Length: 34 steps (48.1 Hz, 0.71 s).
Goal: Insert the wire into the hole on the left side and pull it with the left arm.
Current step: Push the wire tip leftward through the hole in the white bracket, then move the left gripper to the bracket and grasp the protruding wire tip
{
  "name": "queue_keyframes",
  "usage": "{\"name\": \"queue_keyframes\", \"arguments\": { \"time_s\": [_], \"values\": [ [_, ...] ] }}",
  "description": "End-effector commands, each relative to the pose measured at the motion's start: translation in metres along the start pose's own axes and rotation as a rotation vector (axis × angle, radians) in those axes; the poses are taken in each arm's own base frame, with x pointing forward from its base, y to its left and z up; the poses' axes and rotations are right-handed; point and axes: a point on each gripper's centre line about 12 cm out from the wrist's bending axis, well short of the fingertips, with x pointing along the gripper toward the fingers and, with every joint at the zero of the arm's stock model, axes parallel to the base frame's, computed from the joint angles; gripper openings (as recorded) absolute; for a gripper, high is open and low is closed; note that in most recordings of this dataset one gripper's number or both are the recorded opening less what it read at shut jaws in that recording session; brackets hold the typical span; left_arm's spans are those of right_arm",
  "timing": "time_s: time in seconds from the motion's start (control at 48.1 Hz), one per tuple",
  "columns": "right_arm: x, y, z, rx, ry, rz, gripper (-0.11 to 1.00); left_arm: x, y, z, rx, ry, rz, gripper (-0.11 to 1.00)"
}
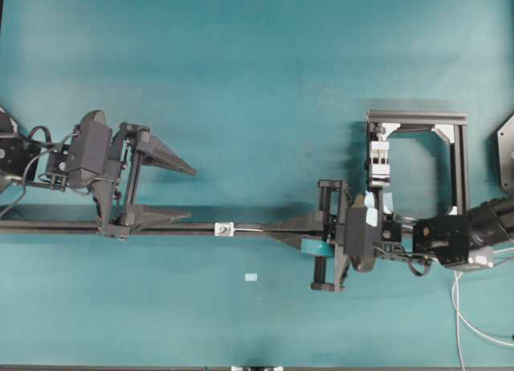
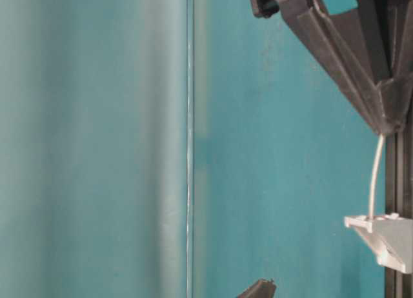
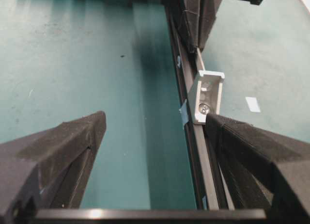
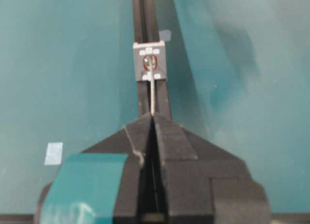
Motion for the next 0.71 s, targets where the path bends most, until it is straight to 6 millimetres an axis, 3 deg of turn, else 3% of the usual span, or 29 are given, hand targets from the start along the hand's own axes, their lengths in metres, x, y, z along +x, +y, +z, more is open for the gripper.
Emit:
{"name": "queue_keyframes", "arguments": {
  "time_s": [0.0, 0.685],
  "values": [
    [0.0018, 0.0, 0.0055, 0.011, -0.009, -0.001, 0.05, 0.0013, -0.0004, 0.0053, 0.002, -0.02, -0.003, 0.66],
    [0.0109, 0.0047, 0.0125, -0.016, -0.013, 0.004, 0.05, 0.0017, -0.0004, 0.0052, 0.003, -0.017, -0.003, 0.66]
  ]
}}
